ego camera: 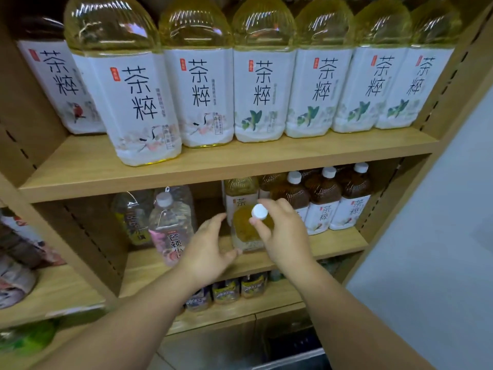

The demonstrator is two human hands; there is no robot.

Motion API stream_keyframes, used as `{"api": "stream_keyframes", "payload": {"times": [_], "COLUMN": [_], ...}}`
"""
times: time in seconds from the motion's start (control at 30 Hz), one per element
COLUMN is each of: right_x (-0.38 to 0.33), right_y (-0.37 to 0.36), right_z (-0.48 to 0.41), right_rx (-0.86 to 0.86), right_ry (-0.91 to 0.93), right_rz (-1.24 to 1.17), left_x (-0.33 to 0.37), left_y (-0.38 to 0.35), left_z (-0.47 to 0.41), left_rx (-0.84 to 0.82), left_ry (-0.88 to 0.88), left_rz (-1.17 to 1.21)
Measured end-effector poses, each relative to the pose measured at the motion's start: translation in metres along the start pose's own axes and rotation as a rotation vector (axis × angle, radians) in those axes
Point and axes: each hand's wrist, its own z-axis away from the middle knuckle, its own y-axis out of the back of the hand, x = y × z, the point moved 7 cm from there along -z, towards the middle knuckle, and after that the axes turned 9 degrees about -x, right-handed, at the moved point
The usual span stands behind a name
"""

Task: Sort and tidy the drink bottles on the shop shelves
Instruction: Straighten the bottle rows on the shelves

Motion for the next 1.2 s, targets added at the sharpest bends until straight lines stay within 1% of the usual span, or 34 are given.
{"api": "stream_keyframes", "payload": {"times": [0.17,0.27,0.47,0.6,0.7,0.77,0.83,0.87,0.93,0.97,1.0,1.03,1.13,1.17,1.2], "right_x": [0.011,0.016,0.02,0.015,0.013,0.018,0.028,0.035,0.049,0.058,0.063,0.068,0.072,0.075,0.076], "right_y": [-0.009,-0.01,-0.012,-0.009,-0.008,-0.003,0.007,0.014,0.033,0.041,0.049,0.051,0.043,0.039,0.039], "right_z": [0.044,0.058,0.065,0.061,0.053,0.042,0.028,0.02,0.0,-0.012,-0.023,-0.035,-0.057,-0.06,-0.06], "right_rx": [0.065,0.083,0.04,0.059,0.023,-0.026,-0.027,-0.006,0.091,0.143,0.16,0.134,-0.089,-0.13,-0.127], "right_ry": [0.069,0.077,0.085,0.086,0.093,0.062,0.006,-0.038,-0.135,-0.175,-0.212,-0.24,-0.243,-0.244,-0.245], "right_rz": [-0.052,-0.094,-0.112,-0.117,-0.155,-0.239,-0.25,-0.244,-0.235,-0.213,-0.171,-0.133,-0.092,-0.075,-0.044], "left_x": [0.008,0.013,0.015,0.012,0.008,0.008,0.01,0.01,0.011,0.011,0.011,0.011,0.012,0.012,0.011], "left_y": [-0.026,-0.035,-0.04,-0.04,-0.038,-0.033,-0.027,-0.024,-0.021,-0.02,-0.019,-0.018,-0.014,-0.013,-0.011], "left_z": [-0.002,0.0,0.005,0.002,-0.001,-0.003,-0.006,-0.01,-0.019,-0.023,-0.027,-0.031,-0.043,-0.047,-0.05], "left_rx": [-0.013,-0.006,-0.01,-0.049,-0.063,-0.031,-0.017,-0.02,-0.037,-0.043,-0.051,-0.058,-0.085,-0.098,-0.107], "left_ry": [-0.095,-0.117,-0.136,-0.118,-0.113,-0.113,-0.09,-0.073,-0.027,-0.001,0.029,0.063,0.138,0.16,0.183], "left_rz": [0.098,0.128,0.085,0.103,0.069,0.075,0.11,0.135,0.183,0.2,0.21,0.217,0.279,0.315,0.333]}}
